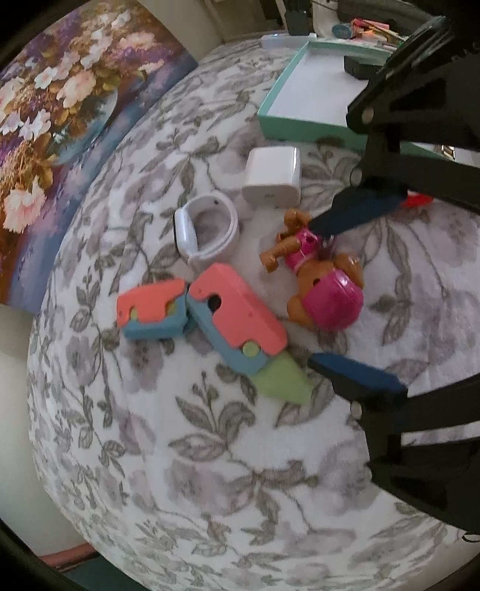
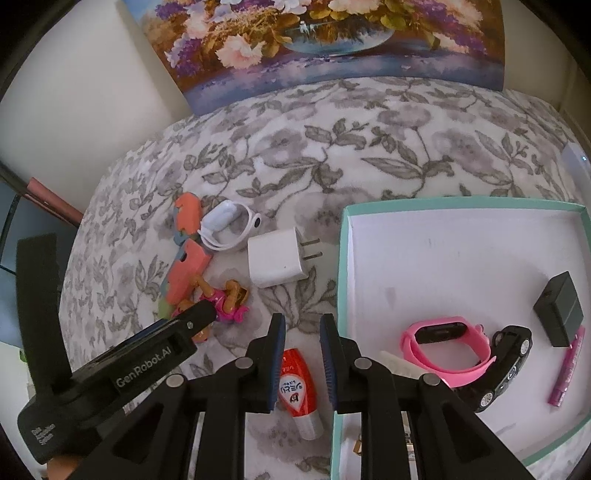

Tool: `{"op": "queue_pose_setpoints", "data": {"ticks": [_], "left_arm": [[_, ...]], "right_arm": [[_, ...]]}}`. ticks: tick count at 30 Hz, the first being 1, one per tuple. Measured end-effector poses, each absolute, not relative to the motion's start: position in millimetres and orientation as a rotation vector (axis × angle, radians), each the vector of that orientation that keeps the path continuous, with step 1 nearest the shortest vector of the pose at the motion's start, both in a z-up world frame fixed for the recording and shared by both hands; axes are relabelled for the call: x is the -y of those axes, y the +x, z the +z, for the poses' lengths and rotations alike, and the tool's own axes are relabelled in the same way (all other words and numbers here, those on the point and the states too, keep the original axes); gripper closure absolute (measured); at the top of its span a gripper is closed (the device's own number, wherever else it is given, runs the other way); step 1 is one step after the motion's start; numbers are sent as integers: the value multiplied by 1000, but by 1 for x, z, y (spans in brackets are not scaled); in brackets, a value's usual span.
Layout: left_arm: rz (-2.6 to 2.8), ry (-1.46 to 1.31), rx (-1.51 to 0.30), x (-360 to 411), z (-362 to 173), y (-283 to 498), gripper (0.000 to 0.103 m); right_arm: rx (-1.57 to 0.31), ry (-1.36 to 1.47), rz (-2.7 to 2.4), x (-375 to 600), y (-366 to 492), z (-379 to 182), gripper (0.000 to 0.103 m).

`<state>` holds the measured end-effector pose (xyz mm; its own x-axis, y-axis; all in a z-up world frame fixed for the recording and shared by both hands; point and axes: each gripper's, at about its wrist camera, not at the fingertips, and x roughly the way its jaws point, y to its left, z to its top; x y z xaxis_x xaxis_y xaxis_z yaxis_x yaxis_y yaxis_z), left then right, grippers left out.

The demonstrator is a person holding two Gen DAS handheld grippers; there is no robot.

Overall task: Organize rigid objects
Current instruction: 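Grasp the pink-and-brown toy figure with the left gripper while the right holds the bottle, then lift the toy figure and red bottle toward the white tray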

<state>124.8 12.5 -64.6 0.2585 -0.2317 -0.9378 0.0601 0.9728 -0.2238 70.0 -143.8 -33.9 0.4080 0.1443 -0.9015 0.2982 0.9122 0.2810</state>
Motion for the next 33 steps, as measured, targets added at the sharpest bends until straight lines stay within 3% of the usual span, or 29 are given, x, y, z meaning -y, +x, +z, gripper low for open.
{"op": "queue_pose_setpoints", "data": {"ticks": [5, 9, 12, 20, 26, 28, 33], "left_arm": [[-203, -106, -1271, -6, -60, 123, 61], [-201, -109, -1278, -7, -62, 124, 63], [-205, -121, -1282, -10, -62, 123, 63], [-214, -130, -1307, -14, -63, 121, 52], [-229, -104, -1332, -14, -62, 116, 48], [-224, -86, -1335, -13, -62, 115, 41], [-239, -75, -1341, -10, -64, 114, 40]], "right_arm": [[-1168, 423, -93, 140, 70, -35, 81], [-1196, 410, -87, 136, 71, -41, 81], [-1214, 395, -85, 132, 72, -45, 78], [-1239, 346, -77, 123, 73, -50, 56], [-1266, 296, -55, 113, 74, -54, 56], [-1278, 284, -51, 110, 74, -57, 56], [-1297, 232, -42, 103, 75, -63, 56]]}}
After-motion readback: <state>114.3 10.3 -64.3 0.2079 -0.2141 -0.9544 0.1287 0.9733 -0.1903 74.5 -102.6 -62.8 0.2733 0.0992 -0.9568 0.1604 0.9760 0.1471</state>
